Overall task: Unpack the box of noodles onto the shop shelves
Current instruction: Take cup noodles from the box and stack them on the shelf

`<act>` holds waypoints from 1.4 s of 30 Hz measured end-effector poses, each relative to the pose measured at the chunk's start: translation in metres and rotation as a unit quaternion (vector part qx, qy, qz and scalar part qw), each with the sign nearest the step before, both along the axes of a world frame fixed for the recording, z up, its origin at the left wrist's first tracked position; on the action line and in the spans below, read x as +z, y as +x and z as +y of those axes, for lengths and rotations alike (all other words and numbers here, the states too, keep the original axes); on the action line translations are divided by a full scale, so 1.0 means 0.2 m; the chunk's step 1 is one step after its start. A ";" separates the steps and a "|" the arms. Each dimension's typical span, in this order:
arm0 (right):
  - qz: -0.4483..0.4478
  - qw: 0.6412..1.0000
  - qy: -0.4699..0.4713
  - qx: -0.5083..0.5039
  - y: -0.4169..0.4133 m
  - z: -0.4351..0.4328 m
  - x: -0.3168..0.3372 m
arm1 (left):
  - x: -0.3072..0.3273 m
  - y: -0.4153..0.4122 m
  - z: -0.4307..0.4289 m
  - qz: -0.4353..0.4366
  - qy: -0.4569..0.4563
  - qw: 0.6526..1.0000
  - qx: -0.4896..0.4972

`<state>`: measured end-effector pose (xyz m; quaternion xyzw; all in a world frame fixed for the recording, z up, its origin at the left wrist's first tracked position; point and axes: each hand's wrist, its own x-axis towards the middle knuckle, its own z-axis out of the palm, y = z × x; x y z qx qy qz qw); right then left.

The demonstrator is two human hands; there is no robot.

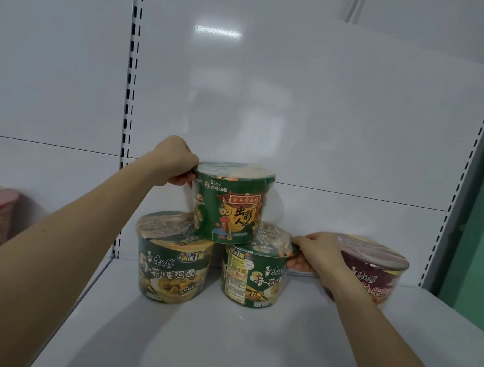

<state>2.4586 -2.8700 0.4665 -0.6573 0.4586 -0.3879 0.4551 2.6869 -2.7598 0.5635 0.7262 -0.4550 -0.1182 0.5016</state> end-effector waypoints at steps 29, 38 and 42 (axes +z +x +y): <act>0.095 0.984 -0.149 -0.033 -0.04 0.02 -0.03 | -0.13 0.01 0.10 -0.102 -0.126 0.980 0.112; 0.039 0.906 -0.412 -0.087 -0.07 0.25 0.18 | -0.43 -0.22 0.51 -0.403 -0.072 0.903 0.130; -0.006 0.902 -0.431 0.031 0.15 0.52 0.23 | -0.53 -0.27 0.73 -0.401 -0.078 0.907 0.103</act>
